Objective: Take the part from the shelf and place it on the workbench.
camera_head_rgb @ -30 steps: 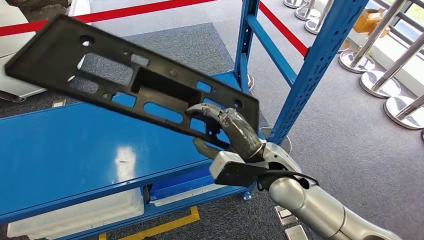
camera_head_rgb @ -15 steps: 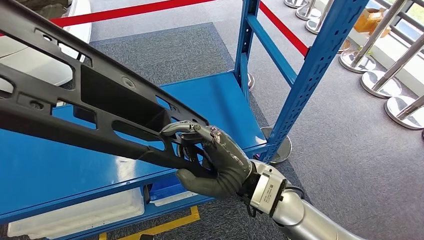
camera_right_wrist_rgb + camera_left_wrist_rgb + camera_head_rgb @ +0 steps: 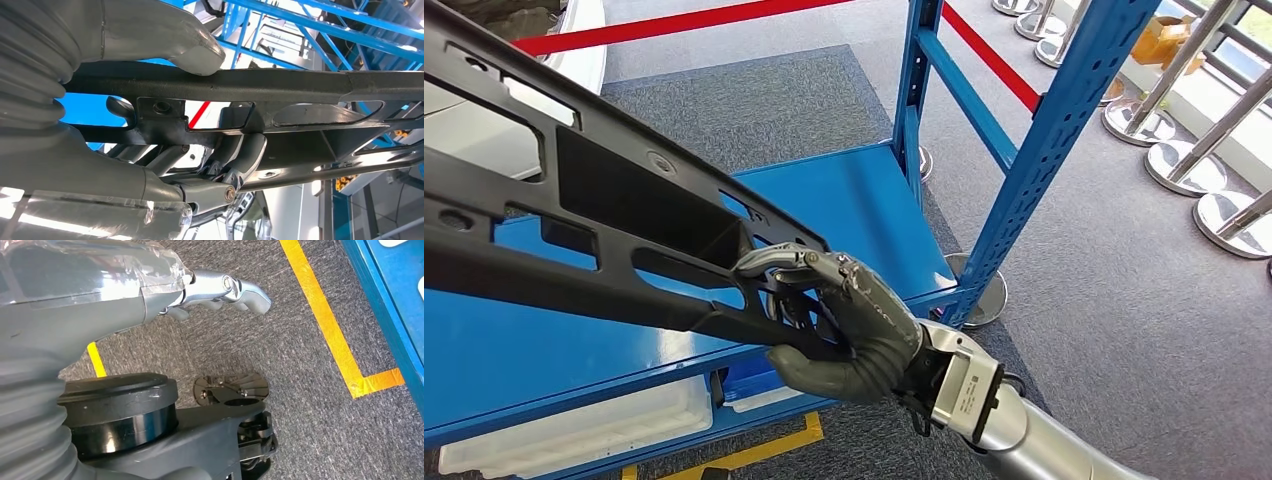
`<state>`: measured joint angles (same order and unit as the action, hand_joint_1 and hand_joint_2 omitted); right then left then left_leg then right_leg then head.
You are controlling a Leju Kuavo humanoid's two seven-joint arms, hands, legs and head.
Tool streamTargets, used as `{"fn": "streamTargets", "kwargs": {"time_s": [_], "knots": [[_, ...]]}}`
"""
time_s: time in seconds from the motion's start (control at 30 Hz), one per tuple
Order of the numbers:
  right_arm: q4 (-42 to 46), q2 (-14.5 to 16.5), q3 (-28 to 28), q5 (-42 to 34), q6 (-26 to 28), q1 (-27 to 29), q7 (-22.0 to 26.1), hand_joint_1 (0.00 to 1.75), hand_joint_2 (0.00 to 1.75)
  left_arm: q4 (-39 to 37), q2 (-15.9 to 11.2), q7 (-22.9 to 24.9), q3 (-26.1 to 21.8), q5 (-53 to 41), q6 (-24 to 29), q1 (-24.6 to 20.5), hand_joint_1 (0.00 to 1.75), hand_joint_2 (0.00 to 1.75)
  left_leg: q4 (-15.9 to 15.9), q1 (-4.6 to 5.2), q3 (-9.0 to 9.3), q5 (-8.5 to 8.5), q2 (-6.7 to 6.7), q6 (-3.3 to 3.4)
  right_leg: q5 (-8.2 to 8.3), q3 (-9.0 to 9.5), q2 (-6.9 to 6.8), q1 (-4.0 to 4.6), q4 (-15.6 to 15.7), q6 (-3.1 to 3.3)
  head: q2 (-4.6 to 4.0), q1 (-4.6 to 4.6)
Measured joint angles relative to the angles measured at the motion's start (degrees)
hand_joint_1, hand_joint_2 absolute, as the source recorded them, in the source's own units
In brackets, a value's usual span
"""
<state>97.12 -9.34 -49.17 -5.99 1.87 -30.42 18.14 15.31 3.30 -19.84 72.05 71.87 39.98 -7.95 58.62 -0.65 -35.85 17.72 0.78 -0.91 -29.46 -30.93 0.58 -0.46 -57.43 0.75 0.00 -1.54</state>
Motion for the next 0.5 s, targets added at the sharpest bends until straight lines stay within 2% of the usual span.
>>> {"fn": "streamTargets", "kwargs": {"time_s": [0.5], "knots": [[-0.1,0.0,0.0,0.0,0.0,-0.2,0.1,1.75,1.75,0.4,0.0,0.2,-0.2,0.0,0.0,0.0,0.0,1.75,0.0,0.0,0.0,0.0,0.0,0.0,0.0,0.0,0.0,0.0,0.0,0.0,0.0,0.02]]}}
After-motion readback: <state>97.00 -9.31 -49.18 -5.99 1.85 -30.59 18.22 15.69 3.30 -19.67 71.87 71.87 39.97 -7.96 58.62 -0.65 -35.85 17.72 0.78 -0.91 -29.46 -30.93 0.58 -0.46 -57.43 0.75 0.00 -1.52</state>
